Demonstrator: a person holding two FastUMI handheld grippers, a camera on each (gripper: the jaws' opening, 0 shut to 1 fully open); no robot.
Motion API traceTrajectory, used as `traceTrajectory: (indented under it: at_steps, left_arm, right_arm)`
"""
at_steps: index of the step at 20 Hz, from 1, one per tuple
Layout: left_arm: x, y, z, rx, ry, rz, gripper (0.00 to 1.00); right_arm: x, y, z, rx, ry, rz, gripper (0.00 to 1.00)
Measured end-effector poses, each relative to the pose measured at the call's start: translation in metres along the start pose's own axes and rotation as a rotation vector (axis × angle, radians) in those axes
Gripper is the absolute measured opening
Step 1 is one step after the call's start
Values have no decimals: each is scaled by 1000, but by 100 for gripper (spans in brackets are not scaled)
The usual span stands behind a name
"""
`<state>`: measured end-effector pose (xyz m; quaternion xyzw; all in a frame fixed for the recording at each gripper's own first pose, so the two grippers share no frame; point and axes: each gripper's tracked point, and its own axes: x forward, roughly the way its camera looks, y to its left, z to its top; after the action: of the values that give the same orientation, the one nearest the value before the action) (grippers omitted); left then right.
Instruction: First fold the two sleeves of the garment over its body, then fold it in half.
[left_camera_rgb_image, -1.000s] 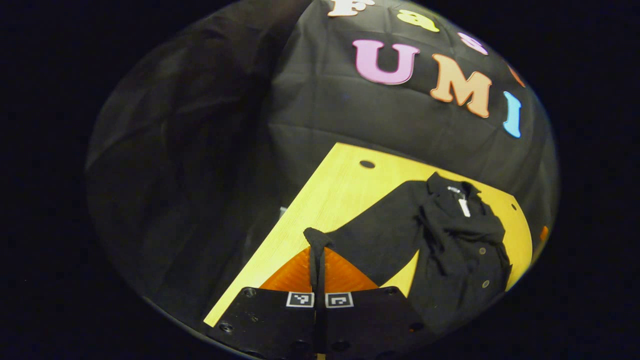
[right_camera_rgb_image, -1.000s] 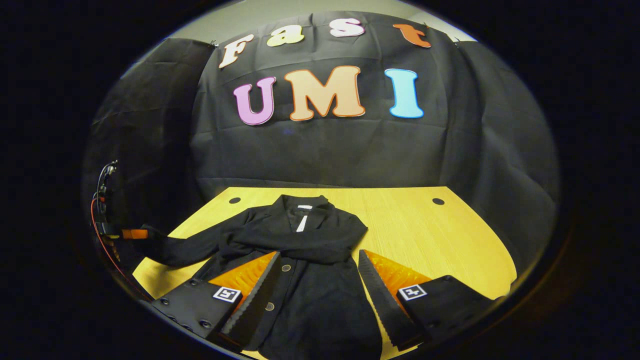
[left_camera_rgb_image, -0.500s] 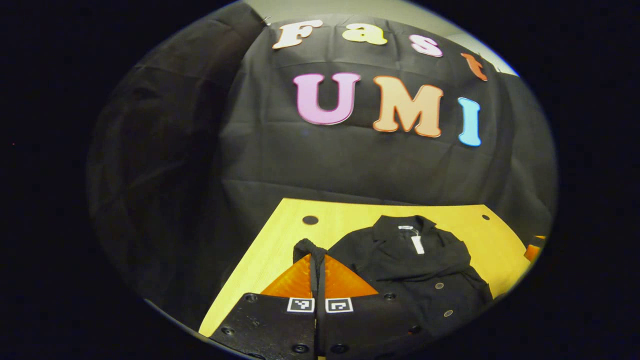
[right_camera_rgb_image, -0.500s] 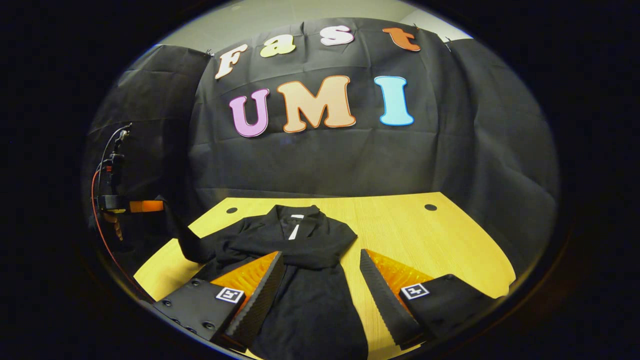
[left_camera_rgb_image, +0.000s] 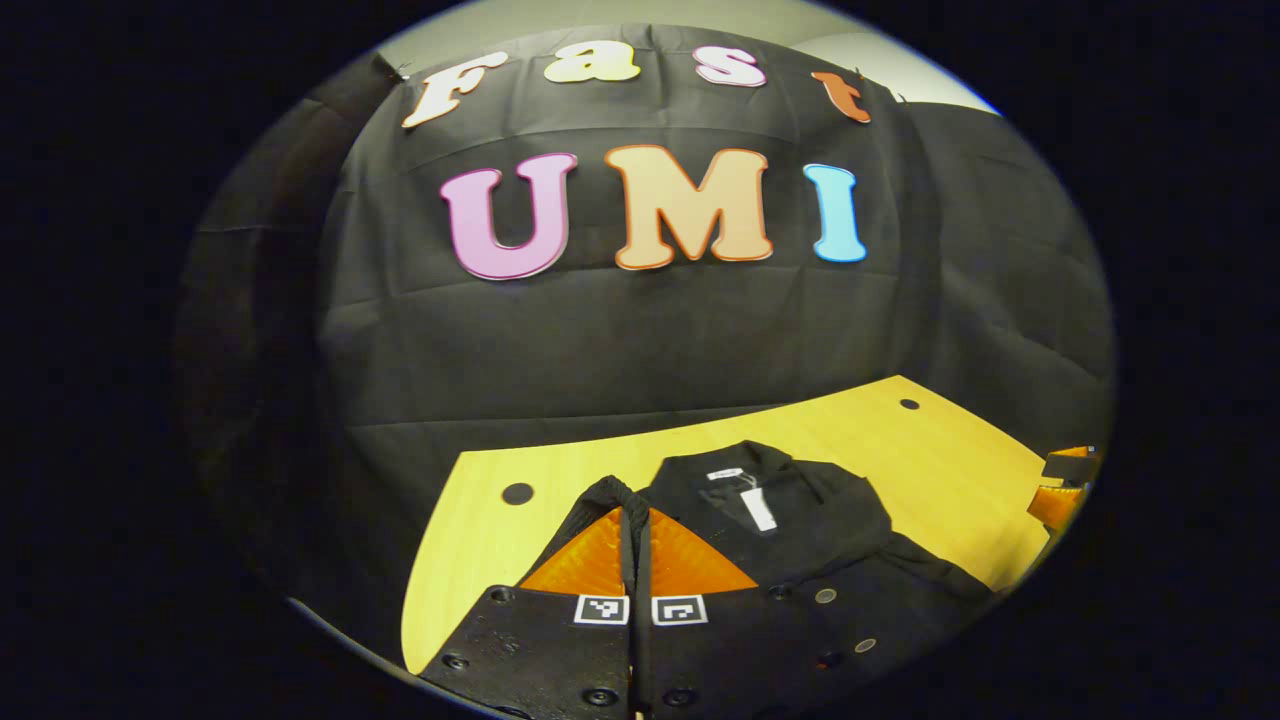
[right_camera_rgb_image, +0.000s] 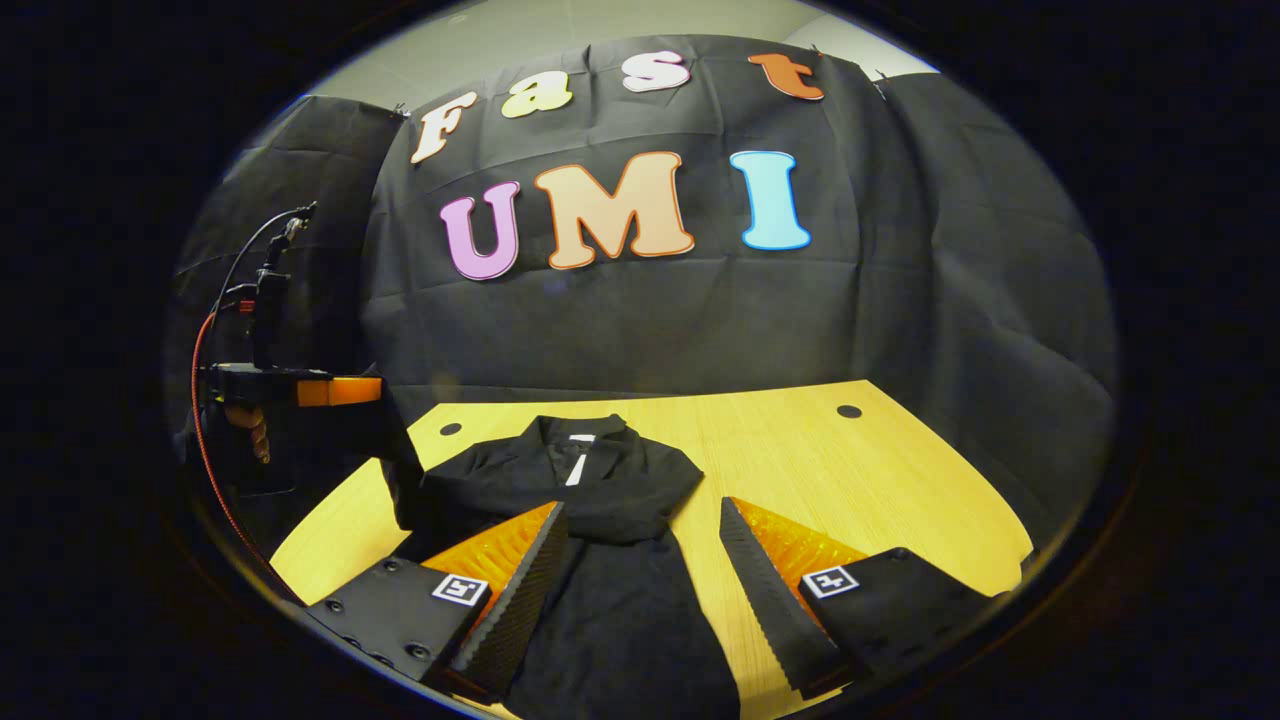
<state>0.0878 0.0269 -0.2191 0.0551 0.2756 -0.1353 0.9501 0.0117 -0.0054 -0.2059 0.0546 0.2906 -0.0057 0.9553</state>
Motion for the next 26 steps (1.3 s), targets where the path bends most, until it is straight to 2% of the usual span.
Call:
traceTrajectory:
  at_steps: [8, 13, 21, 22, 25, 26]
  left_arm:
    - [42, -72, 0, 46, 38, -140, 0]
    - [67, -112, -10, 47, 84, -201, 0]
    - [98, -170, -24, 93, 169, -307, 0]
    - [98, -181, -25, 100, 176, -355, 4]
    - [102, -182, -1, 124, 73, -365, 91]
    - [97, -180, 9, 118, 41, -376, 92]
  right_arm:
    - [-17, -40, -18, 59, 29, -105, 98]
    - [-27, -56, -25, 87, 42, -150, 98]
    - [-18, -53, -28, 92, 74, -168, 97]
    - [-14, -49, -25, 98, 75, -171, 98]
    - [-3, -33, -18, 104, 69, -176, 98]
    - [2, -28, -15, 97, 68, -177, 98]
